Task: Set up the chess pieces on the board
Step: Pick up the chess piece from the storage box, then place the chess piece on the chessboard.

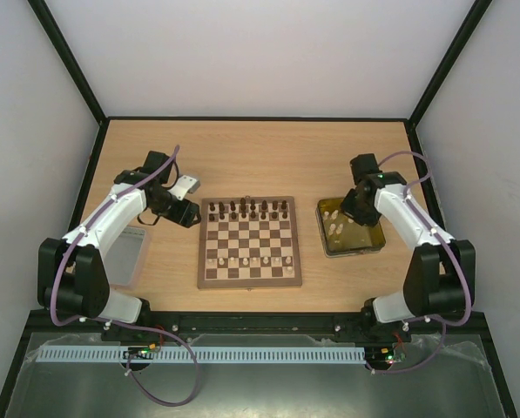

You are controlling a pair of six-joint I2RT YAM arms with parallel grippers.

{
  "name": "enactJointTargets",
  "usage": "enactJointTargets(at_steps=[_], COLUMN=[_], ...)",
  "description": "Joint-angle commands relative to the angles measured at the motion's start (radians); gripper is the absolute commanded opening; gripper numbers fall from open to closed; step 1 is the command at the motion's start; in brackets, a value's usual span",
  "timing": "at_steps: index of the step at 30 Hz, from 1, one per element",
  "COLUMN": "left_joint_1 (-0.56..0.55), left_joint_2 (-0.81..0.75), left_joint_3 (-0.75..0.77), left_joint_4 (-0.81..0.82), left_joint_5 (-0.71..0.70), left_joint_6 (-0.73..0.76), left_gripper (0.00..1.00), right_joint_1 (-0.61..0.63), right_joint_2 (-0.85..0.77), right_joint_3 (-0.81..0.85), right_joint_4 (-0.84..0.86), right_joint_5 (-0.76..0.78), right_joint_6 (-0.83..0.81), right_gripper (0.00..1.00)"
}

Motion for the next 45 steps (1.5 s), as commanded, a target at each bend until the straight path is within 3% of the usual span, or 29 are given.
enactJointTargets(at_steps=[1,11,21,45], left_joint_1=[-0.004,-0.005,-0.008,-0.011], left_joint_2=[0.008,0.009,0.002,-0.003], left_joint_3=[-0.011,-0.011,-0.011,-0.014], left_joint_4=[-0.003,-0.003,-0.003,0.003], left_joint_5=[0.006,0.004,0.004,-0.006], left_joint_6=[-0.007,-0.007,-0.007,-0.010], left_gripper=[0.75,0.75,0.75,0.74], right_joint_1=[0.116,0.546,0.834,0.876], right_joint_2=[-0.055,-0.036,0.032,0.160], right_joint_3=[0.056,0.207,0.239,0.128], right_joint_4=[-0.115,-0.273,-0.268,-0.122], right_joint_5=[0.038,0.073,0.023,-0.096], right_joint_6=[0.046,0.144,0.223,0.177], right_gripper=[0.06,0.05,0.04,0.08])
